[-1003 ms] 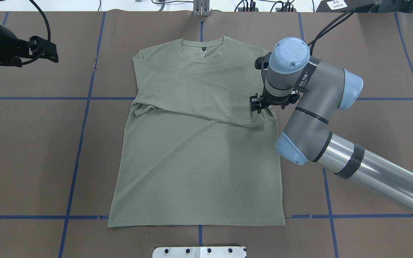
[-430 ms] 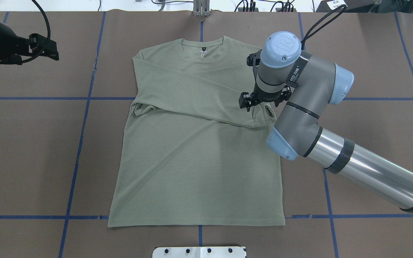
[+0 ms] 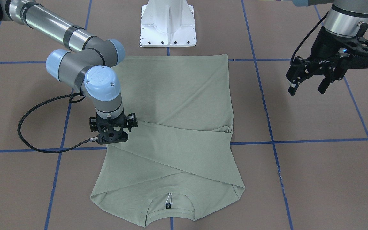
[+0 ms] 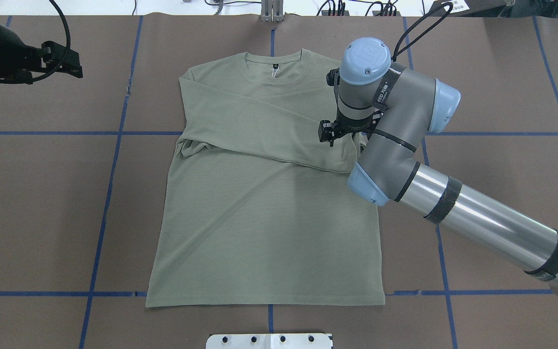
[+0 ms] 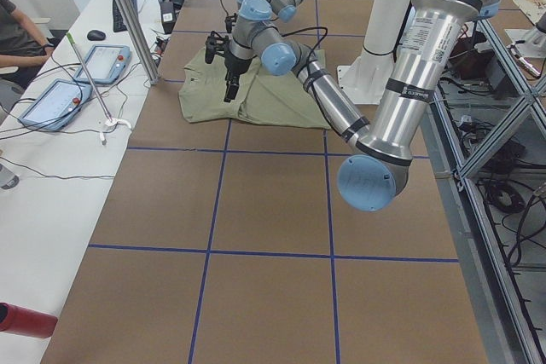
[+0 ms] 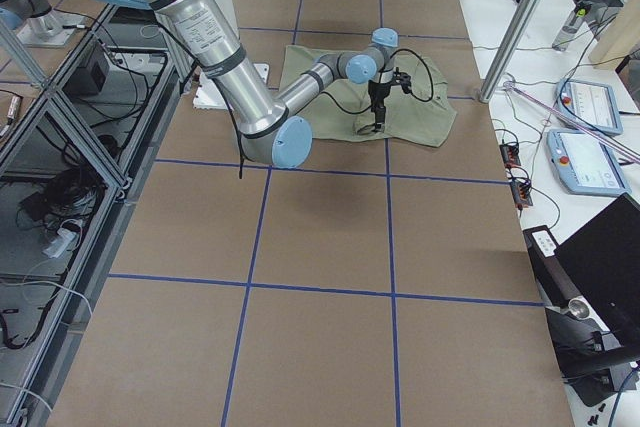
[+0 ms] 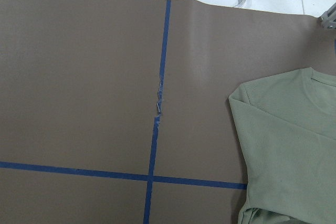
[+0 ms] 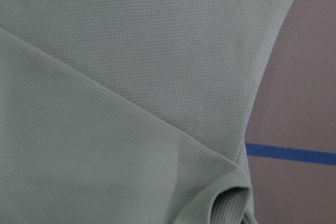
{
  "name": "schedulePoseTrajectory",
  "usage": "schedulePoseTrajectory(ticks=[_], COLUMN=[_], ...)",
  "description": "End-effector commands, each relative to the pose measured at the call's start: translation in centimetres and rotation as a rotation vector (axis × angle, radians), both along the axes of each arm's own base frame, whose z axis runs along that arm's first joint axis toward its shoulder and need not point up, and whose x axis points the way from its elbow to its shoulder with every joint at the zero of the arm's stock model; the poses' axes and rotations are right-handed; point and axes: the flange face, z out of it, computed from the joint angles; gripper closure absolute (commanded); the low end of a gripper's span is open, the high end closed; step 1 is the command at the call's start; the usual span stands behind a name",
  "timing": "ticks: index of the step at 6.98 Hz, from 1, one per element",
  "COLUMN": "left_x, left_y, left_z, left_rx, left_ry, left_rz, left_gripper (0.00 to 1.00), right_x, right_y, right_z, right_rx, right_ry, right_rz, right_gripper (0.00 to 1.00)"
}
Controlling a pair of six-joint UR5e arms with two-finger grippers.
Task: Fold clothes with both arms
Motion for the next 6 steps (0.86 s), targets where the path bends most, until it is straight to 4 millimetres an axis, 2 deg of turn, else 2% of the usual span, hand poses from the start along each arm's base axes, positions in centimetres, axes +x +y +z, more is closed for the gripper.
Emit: schedulePoseTrajectory(ticks=[1, 2, 3, 4, 5, 6], left_x=[0.1, 1.0, 1.9, 2.6, 3.9, 4.1], left_y=[0.3, 0.8, 1.5, 2.0, 3.3, 3.8], left_z=[-0.2, -0.2, 0.0, 0.4, 1.3, 1.6], left_rx=[0.002, -0.003, -0.022, -0.053, -0.072, -0.083], left_ry=[0.007, 0.015, 0.035, 0.045, 0.051, 0.071], left_rz=[0.008, 0.036, 0.079, 0.078, 0.091, 0.083], left_gripper=[0.0, 0.0, 0.0, 0.0, 0.0, 0.0], right_x=[2.0, 4.7, 7.5, 9.3, 9.1, 8.0], right_y=[0.5, 3.1, 6.9, 11.5, 15.6, 17.8], right_z=[1.4, 1.9, 2.8, 3.4, 2.7, 1.6], right_rx=[-0.005, 0.007, -0.007, -0.039, -0.069, -0.089], right_ry=[-0.006, -0.036, -0.077, -0.102, -0.123, -0.136], right_rz=[0.006, 0.008, -0.009, 0.006, 0.014, 0.033], right_gripper=[0.0, 0.0, 0.0, 0.0, 0.0, 0.0])
